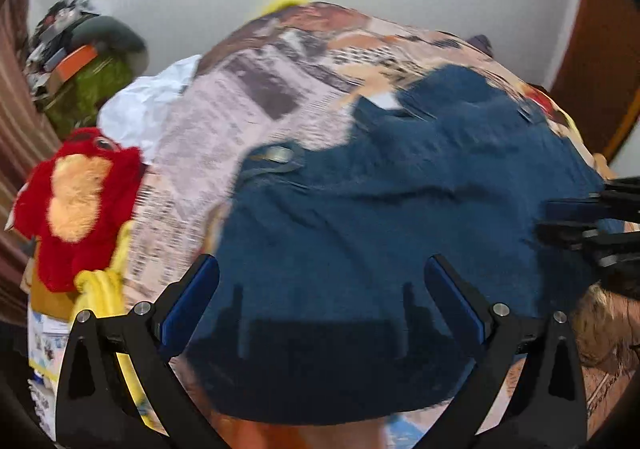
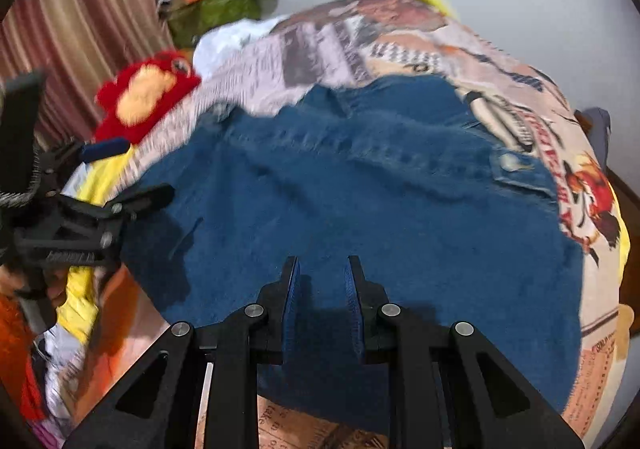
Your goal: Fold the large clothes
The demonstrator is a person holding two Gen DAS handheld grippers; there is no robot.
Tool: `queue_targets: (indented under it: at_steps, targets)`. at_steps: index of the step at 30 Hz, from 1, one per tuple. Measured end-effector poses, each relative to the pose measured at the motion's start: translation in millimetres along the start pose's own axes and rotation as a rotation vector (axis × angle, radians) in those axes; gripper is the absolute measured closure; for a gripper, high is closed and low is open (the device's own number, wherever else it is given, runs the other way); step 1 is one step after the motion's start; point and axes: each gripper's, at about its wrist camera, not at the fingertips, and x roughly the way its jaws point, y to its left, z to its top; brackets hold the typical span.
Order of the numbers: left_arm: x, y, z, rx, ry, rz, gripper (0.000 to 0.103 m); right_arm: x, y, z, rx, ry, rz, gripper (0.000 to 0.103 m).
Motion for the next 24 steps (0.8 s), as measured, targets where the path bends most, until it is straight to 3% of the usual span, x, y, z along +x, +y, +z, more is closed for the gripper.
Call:
queue_targets:
  at_steps: [3,7,8,10,11,16,24]
  targets:
    - [17,-19,-11,0.014,0.036,-0.028,0.0,24,4,-7,-0.044,0.052,-0.05,0.085]
    - [48,-30,-28,0.038,0.106,0.003,0.0,23,6,-15,-0.11,0.017,-0.06,0.081]
    - [51,-29,-31,0.03,0.104,-0.004,0.0,23,6,-17,-0.135,0.017,-0.084,0.073]
    - [52,-22,-37,-0.014,0.09,-0.028,0.0,22,2,-19,-0.141,0.007,-0.193,0.018]
    - [51,-19,-39,-0.037,0.093,-0.027,0.0,22,-1,-22,-0.147,-0.01,-0.251,0.015]
    - [41,-12,-48,-0.048,0.071,0.003,0.0,17,-35,-37,-0.077,0.019,-0.2,0.015]
    - [26,24,-60,-0.091,0.084,0.135,0.0,-11,-85,-62,0.066,0.017,-0.188,0.014]
